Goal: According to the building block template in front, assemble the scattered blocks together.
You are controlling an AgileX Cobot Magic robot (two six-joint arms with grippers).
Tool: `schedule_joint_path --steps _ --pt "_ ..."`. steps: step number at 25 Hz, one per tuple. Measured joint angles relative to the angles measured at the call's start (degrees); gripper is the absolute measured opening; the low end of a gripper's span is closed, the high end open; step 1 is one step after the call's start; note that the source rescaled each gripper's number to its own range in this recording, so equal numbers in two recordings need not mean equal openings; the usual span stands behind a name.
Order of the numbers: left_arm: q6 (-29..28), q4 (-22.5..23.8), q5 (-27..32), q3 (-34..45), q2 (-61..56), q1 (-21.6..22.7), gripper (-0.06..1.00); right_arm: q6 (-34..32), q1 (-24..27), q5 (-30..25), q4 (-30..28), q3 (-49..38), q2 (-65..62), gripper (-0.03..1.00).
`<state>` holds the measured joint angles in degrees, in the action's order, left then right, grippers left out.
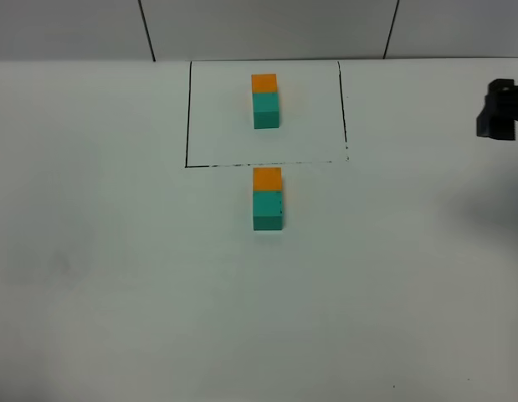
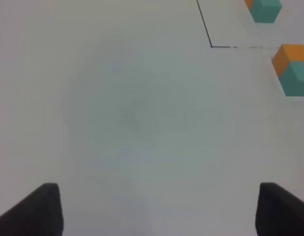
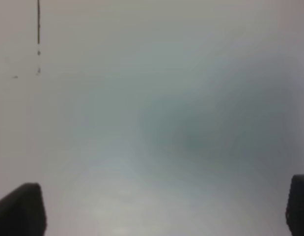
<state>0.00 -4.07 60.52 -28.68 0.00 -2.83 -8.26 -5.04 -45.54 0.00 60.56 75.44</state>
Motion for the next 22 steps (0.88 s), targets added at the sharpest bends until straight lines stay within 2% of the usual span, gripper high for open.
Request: schedule_joint_path --steps 10,22 --pt "0.0 0.0 0.0 0.0 0.0 0.0 0.67 0.0 0.0 -3.4 -0.3 -20.4 -33.7 1.0" --pt "0.0 0.0 0.0 0.0 0.0 0.0 0.67 0.0 -5.0 -13.7 0.8 -30.6 -58.6 1.0"
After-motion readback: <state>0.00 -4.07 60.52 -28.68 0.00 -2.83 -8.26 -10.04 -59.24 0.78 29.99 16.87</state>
